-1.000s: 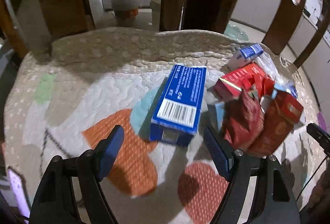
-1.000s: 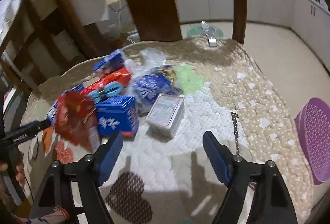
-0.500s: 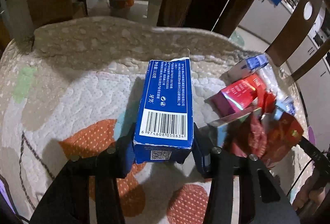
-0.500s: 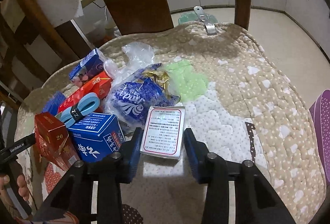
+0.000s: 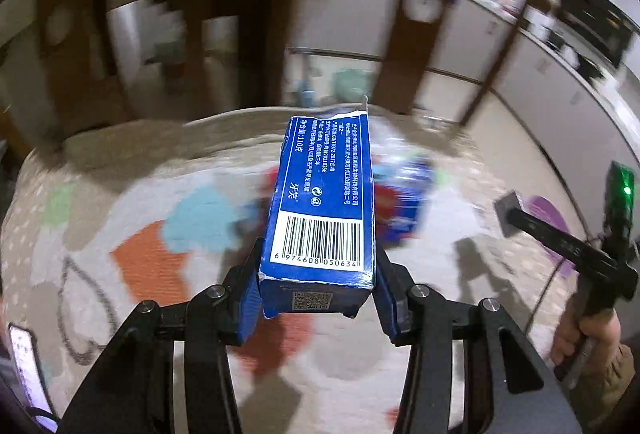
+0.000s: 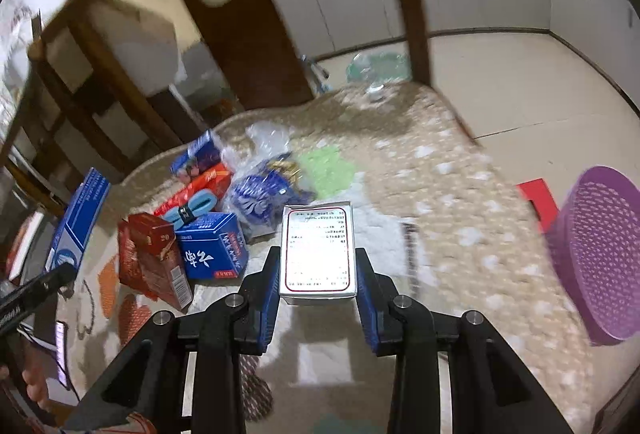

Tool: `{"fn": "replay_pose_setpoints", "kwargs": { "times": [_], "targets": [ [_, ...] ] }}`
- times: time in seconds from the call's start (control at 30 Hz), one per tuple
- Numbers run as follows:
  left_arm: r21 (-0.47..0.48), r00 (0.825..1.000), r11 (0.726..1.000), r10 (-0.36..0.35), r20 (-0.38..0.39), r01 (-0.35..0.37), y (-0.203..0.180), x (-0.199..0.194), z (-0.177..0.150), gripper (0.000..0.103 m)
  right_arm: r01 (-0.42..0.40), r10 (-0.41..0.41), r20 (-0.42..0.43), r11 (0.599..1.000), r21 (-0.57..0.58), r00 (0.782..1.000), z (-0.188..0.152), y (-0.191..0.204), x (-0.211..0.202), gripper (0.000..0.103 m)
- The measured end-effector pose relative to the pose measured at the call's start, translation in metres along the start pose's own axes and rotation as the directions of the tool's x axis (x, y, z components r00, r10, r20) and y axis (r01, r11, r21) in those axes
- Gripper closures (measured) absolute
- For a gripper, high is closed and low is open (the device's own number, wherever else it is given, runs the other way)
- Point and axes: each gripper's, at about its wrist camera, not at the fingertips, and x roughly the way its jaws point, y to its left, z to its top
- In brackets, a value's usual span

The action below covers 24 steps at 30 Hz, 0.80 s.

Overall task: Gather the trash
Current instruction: 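Carry both items over the purple basket and open both tools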

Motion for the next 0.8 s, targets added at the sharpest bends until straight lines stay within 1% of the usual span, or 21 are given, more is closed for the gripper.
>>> {"fn": "replay_pose_setpoints", "kwargs": {
  "times": [0.07, 0.13, 0.2, 0.27, 0.3, 0.43, 0.5, 0.57, 0.67, 0.8],
  "targets": [
    [0.047, 0.998, 0.997, -0.056, -0.016, 0.057, -0.034, 0.006, 0.002, 0.057, 0.008, -0.008, 0.035, 1.0, 0.023, 0.999, -0.002, -0.019, -0.023, 0.066],
    [0.09, 0.995, 0.991, -0.095, -0.042, 0.098, -0.066, 0.015, 0.002, 0.057, 0.032, -0.035, 0.066, 0.998, 0.045, 0.997, -0.003, -0.039, -0.044, 0.066],
    [0.145, 0.987, 0.978, -0.141, -0.073, 0.151, -0.108, 0.028, 0.002, 0.057, 0.083, -0.09, 0.099, 0.994, 0.072, 0.991, -0.005, -0.068, -0.067, 0.066],
    [0.193, 0.977, 0.959, -0.19, -0.098, 0.206, -0.146, 0.038, 0.001, 0.057, 0.14, -0.151, 0.12, 0.986, 0.096, 0.981, -0.008, -0.094, -0.082, 0.066],
    [0.213, 0.97, 0.949, -0.214, -0.112, 0.234, -0.166, 0.044, 0.001, 0.057, 0.172, -0.187, 0.126, 0.978, 0.121, 0.974, -0.01, -0.115, -0.09, 0.066],
    [0.262, 0.933, 0.9, -0.303, -0.195, 0.347, -0.247, 0.079, 0.002, 0.056, 0.23, -0.259, 0.121, 0.949, 0.215, 0.958, -0.016, -0.176, -0.108, 0.066],
    [0.278, 0.922, 0.886, -0.316, -0.224, 0.371, -0.278, 0.092, 0.002, 0.056, 0.256, -0.289, 0.105, 0.935, 0.246, 0.952, -0.018, -0.204, -0.108, 0.066],
    [0.298, 0.914, 0.873, -0.316, -0.254, 0.385, -0.307, 0.111, 0.006, 0.056, 0.266, -0.299, 0.092, 0.926, 0.269, 0.95, -0.02, -0.222, -0.106, 0.066],
    [0.319, 0.905, 0.86, -0.312, -0.289, 0.398, -0.333, 0.131, 0.005, 0.056, 0.283, -0.316, 0.072, 0.914, 0.292, 0.946, -0.023, -0.247, -0.101, 0.066],
    [0.337, 0.904, 0.855, -0.296, -0.308, 0.395, -0.36, 0.149, 0.003, 0.054, 0.293, -0.323, 0.047, 0.903, 0.313, 0.945, -0.023, -0.27, -0.095, 0.066]
  ]
}}
